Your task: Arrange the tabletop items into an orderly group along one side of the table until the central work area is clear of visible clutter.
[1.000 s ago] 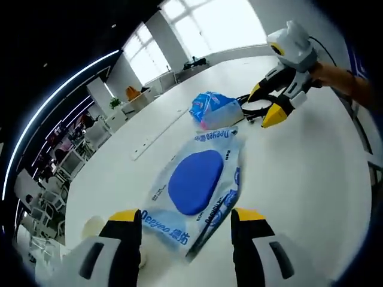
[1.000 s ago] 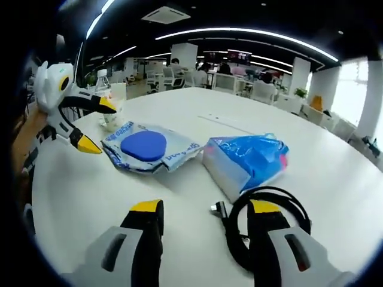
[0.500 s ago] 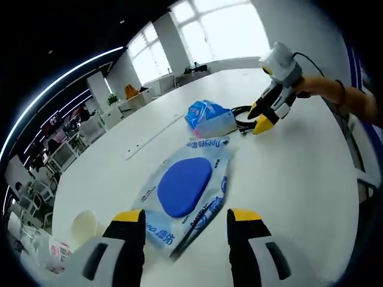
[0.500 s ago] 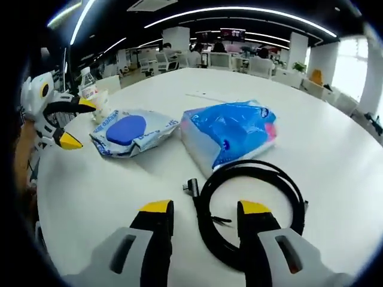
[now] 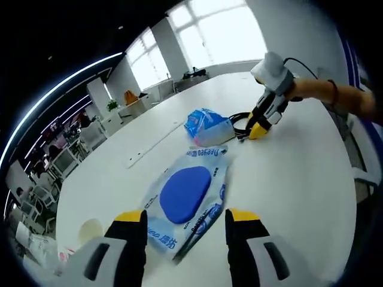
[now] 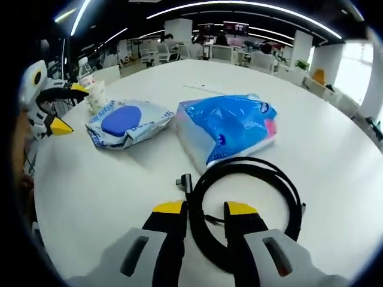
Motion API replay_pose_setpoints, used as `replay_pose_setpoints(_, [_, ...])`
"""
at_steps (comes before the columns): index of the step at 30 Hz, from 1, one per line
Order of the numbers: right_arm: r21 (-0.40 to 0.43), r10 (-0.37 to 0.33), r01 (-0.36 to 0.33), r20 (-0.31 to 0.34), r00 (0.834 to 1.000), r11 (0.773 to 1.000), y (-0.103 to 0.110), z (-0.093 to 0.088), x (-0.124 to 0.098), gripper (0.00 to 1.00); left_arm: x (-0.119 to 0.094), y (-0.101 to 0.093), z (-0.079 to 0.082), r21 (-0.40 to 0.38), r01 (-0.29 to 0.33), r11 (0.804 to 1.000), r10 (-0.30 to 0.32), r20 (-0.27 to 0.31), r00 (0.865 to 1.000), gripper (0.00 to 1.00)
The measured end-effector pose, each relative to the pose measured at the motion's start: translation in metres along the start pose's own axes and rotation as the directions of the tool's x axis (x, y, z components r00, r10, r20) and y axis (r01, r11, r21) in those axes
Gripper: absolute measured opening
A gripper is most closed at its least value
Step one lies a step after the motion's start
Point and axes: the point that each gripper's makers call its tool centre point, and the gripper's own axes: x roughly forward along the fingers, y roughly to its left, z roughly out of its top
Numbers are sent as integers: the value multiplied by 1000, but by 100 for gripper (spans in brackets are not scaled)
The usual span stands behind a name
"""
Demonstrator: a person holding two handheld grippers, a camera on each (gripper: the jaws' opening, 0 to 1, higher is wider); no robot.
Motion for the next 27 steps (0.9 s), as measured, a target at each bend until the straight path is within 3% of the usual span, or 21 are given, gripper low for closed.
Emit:
replay_pose_setpoints(7, [-3,16,-16,-1,1000,1000,1,-1,-1,19,-1,2,-2,-1,-8,1000,8,-6,1000,49])
replay_pose_setpoints(8, [-9,22,-22,-3,1000,1000,1,-1,-2,16,-1,3,-2,1,-8,1000,8,-6,1000,49])
replay_pose_setpoints(9, [-4,83,-83,1,997,997,11,0,-1,7,-1,4,-2,5,-9,1000,9,-8,1000,48])
replay_pose_setpoints(10, [5,35,-35,-1,999,999,4,-2,0,7,-1,4,-2,10,-11,1000,11,-11,1000,48])
replay_pose_setpoints(11, [12,30,-30,0,1000,999,4,-1,1,7,-1,4,-2,12,-13,1000,13,-12,1000,47])
replay_pose_setpoints(27, [-8,24,-24,-8,1000,1000,4,0,4,5,-2,5,0,-5,-12,1000,12,2,1000,45])
